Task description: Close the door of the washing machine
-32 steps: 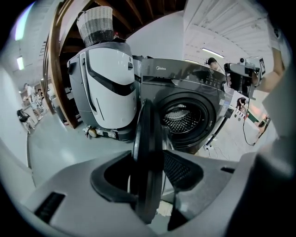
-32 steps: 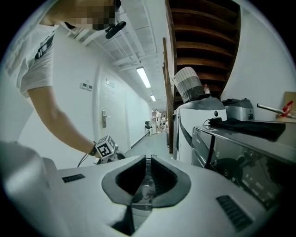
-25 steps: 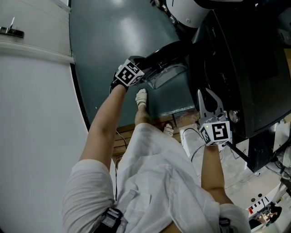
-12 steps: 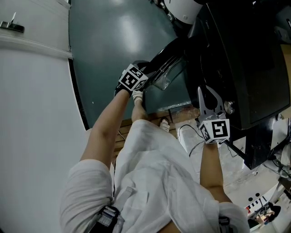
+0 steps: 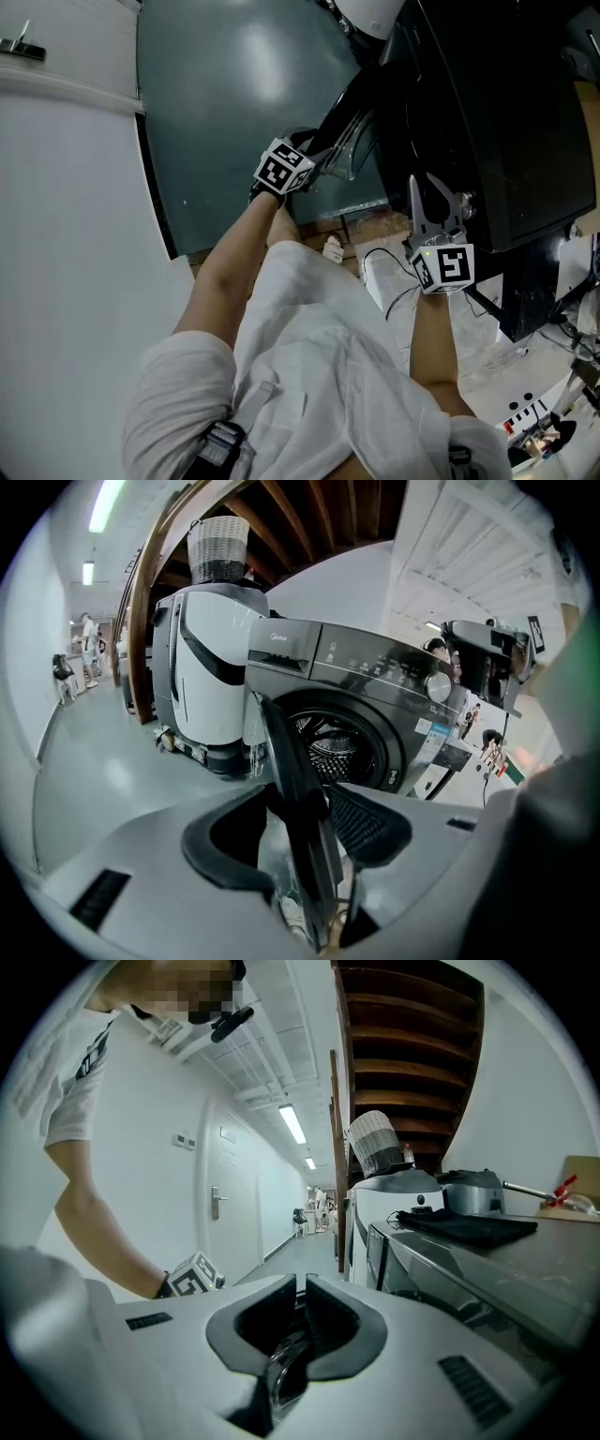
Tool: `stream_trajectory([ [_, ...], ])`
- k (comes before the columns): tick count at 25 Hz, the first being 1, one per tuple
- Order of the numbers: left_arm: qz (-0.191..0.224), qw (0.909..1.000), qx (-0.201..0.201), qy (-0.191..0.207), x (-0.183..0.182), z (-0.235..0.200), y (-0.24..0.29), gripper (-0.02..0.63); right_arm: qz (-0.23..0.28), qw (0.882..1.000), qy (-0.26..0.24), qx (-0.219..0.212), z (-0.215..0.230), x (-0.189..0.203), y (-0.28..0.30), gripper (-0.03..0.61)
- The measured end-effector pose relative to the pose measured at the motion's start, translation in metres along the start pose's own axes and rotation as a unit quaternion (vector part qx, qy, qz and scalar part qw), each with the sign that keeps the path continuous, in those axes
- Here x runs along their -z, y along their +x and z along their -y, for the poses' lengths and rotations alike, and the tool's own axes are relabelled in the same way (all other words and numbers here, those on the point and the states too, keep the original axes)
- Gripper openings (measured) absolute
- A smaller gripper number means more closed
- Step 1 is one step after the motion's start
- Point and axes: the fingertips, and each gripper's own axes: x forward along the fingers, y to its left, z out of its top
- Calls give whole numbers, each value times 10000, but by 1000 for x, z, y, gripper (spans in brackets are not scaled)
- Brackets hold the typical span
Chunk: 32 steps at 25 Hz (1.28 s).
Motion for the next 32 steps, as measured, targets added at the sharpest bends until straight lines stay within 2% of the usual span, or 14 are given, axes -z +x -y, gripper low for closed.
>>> stream_trajectory([
  [9,77,9998,113,-146,-5,39,14,209,39,9999,7,99,8,0,-22,35],
  [16,152,9993,261,-235,-10,65,20,240,69,9998,-7,191,12,-1,-38,34],
  [26,499,9943,201,-922,-17,92,23,296,204,9977,-44,641,50,-14,-64,35],
  [32,464,9938,386,-930,-22,106,31,295,236,9969,-17,749,60,-16,-77,34],
])
